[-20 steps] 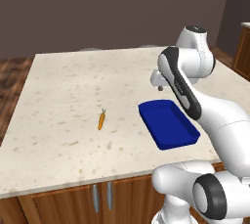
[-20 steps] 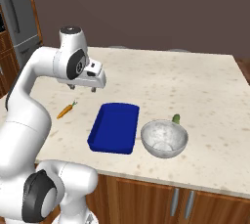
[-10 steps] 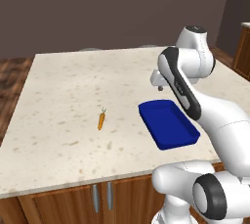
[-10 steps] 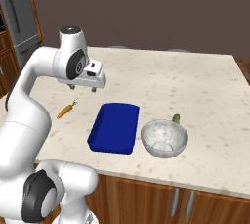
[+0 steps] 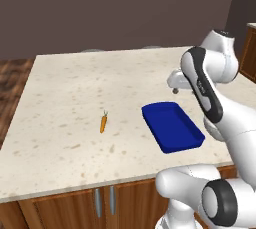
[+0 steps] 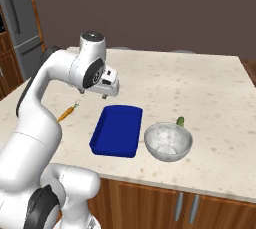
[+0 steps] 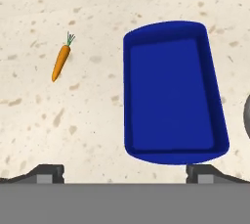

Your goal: Place the two vegetables and bowl onto the tray for setting up a vegetable dip station.

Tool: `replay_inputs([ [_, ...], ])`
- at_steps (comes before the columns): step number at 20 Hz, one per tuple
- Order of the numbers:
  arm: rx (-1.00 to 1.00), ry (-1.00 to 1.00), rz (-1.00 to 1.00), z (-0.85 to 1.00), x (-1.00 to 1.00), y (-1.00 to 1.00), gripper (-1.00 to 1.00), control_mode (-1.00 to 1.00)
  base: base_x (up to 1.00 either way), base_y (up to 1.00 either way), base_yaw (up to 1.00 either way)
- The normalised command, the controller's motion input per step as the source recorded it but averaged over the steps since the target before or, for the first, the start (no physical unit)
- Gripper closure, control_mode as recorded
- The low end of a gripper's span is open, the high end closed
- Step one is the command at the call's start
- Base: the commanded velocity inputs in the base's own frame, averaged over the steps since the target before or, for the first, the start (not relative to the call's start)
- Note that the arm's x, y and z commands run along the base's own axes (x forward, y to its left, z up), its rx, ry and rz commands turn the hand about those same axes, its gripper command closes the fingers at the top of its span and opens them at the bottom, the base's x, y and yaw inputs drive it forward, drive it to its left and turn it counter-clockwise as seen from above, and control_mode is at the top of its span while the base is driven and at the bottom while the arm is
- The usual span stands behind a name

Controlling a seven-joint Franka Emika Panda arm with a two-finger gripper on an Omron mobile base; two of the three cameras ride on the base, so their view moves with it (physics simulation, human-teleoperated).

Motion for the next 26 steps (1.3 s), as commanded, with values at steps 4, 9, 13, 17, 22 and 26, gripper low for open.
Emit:
replay_inputs([
  [4, 0.17, 0.08, 0.0, -0.12, -0.03, -0.42, -1.0, -1.0, 0.0, 0.0, 0.0],
  [9, 0.07, 0.12, 0.0, -0.1, -0.06, -0.41, -1.0, -1.0, 0.0, 0.0, 0.0],
  [13, 0.0, 0.1, -0.04, -0.11, -0.1, -0.45, -1.0, -1.0, 0.0, 0.0, 0.0],
  [17, 0.0, 0.09, -0.06, -0.15, -0.09, -0.39, -1.0, -1.0, 0.0, 0.0, 0.0],
  [22, -0.03, 0.01, -0.09, -0.24, -0.09, -0.31, -1.0, -1.0, 0.0, 0.0, 0.0],
  [26, -0.05, 0.0, -0.11, -0.24, -0.05, -0.22, -1.0, -1.0, 0.0, 0.0, 0.0],
])
